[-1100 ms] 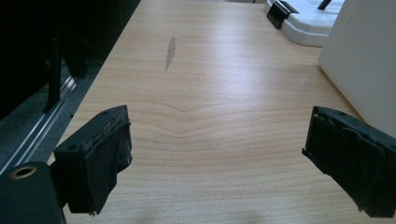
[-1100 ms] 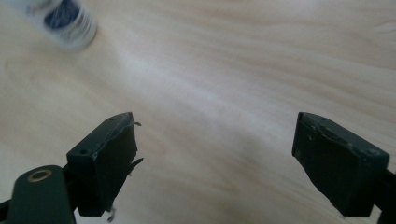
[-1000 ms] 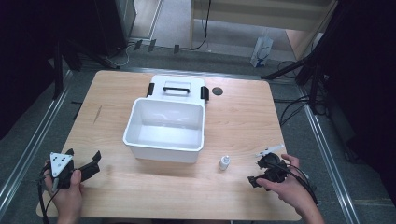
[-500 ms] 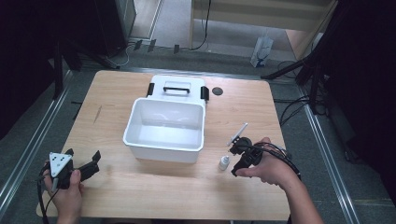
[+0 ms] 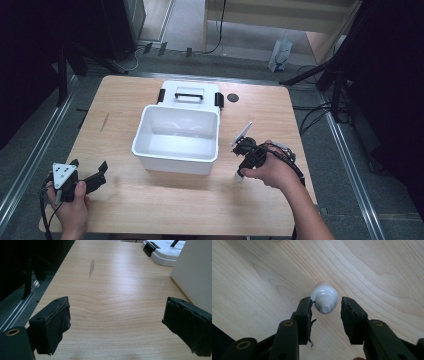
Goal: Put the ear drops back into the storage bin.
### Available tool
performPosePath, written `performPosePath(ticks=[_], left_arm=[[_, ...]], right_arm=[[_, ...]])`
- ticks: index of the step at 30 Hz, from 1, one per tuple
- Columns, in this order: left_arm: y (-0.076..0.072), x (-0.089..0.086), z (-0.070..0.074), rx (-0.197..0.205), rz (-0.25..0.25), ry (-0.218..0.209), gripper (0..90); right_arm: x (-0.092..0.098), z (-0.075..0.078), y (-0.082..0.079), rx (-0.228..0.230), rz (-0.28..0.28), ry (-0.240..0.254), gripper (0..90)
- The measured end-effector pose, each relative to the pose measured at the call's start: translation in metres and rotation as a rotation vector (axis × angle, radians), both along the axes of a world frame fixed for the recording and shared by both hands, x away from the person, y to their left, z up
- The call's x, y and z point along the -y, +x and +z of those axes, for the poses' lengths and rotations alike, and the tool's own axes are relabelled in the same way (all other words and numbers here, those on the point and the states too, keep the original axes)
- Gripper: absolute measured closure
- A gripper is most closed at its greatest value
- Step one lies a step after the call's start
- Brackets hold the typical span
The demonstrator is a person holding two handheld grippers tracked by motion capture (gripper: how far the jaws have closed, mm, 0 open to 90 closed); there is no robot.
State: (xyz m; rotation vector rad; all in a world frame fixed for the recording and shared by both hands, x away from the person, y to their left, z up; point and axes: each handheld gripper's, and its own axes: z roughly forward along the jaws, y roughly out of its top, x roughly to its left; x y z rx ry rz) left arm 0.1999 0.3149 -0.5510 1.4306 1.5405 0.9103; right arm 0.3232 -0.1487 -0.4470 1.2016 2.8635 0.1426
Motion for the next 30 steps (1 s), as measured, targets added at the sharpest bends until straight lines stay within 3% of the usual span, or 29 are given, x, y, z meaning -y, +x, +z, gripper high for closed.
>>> performPosePath(ticks=[6,12,15,21,30], left_arm=[[0.001,0.000,0.000,-0.003,0.002,-0.003,7.9],[0.001,0.000,0.000,-0.006,0.003,-0.004,7.9],[0.001,-0.001,0.000,-0.007,0.004,-0.005,7.9],[0.001,-0.001,0.000,-0.008,0.004,-0.004,7.9],[0.001,-0.001,0.000,-0.001,0.005,-0.010,7.9]], right_arm=[[-0.004,-0.006,0.003,0.003,0.004,-0.021,72.0],[-0.005,0.000,0.001,0.026,0.025,-0.041,72.5],[-0.002,0.014,0.002,0.028,0.034,-0.008,72.5],[0.000,0.042,0.004,0.055,0.042,-0.017,72.5],[-0.005,0.088,0.012,0.101,0.054,0.013,72.5]])
